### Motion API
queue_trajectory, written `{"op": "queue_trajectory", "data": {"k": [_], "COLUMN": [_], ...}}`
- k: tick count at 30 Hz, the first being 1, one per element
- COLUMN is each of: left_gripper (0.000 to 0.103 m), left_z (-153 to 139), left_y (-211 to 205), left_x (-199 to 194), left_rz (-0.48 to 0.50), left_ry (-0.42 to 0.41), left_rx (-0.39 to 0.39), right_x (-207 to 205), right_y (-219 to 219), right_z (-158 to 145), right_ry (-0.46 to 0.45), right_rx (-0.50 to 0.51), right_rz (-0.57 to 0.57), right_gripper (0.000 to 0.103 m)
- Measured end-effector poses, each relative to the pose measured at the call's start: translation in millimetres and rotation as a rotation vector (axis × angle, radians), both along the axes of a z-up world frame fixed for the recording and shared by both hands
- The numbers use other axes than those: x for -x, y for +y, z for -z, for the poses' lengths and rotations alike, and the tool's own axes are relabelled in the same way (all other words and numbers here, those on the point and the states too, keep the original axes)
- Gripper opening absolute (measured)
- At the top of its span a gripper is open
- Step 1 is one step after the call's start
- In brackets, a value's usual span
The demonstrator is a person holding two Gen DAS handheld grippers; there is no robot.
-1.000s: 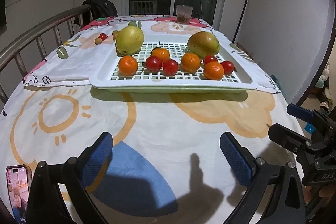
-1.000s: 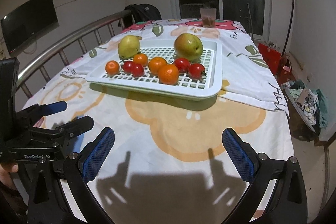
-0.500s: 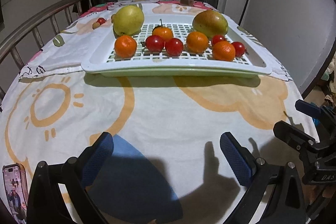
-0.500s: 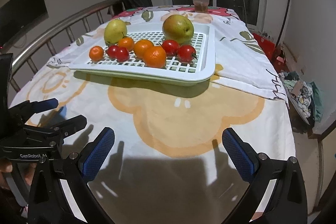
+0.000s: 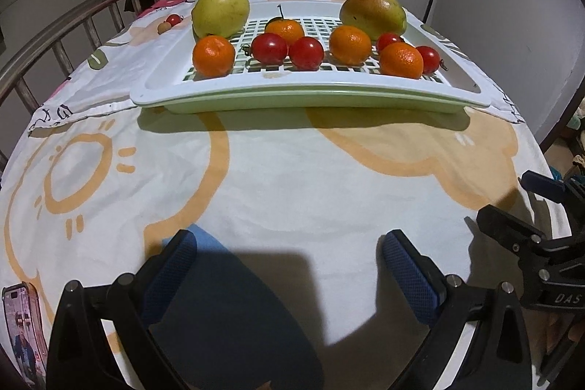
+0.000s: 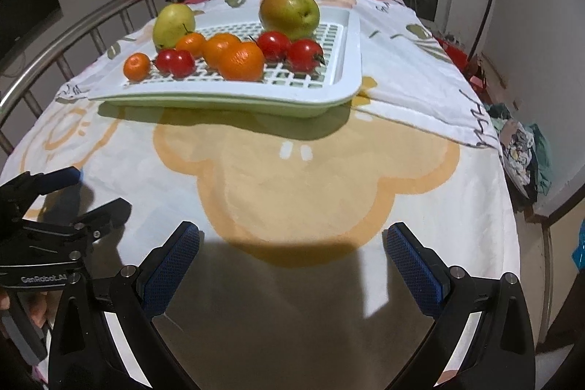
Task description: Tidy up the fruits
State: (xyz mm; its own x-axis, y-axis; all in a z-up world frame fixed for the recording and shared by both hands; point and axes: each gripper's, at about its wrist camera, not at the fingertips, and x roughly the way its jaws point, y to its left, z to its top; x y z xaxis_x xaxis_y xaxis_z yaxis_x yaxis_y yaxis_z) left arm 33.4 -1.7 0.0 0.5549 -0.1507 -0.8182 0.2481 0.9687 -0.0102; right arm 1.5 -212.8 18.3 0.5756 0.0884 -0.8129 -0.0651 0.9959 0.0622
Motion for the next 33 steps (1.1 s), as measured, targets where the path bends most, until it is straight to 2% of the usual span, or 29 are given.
{"op": "queue_trajectory", "data": {"k": [9,33], "left_gripper": [0.103,0.103], "left_z": [0.3,-0.1], "left_y": [-0.1,-0.3], "left_x": [-0.4,-0.7], "left_rz": [0.002,0.002], "left_ry": [0.002,0.003], "left_rx": [0.002,0.002], "right_x": [-1.0,-0.8], "right_y": [4.5,3.0], "right_z": [3.7,3.8], "right_ry": [0.021,0.022], "right_rx": [0.06,0.062], "right_rz": [0.01,0.016], "right_gripper": [0.103,0.103]}}
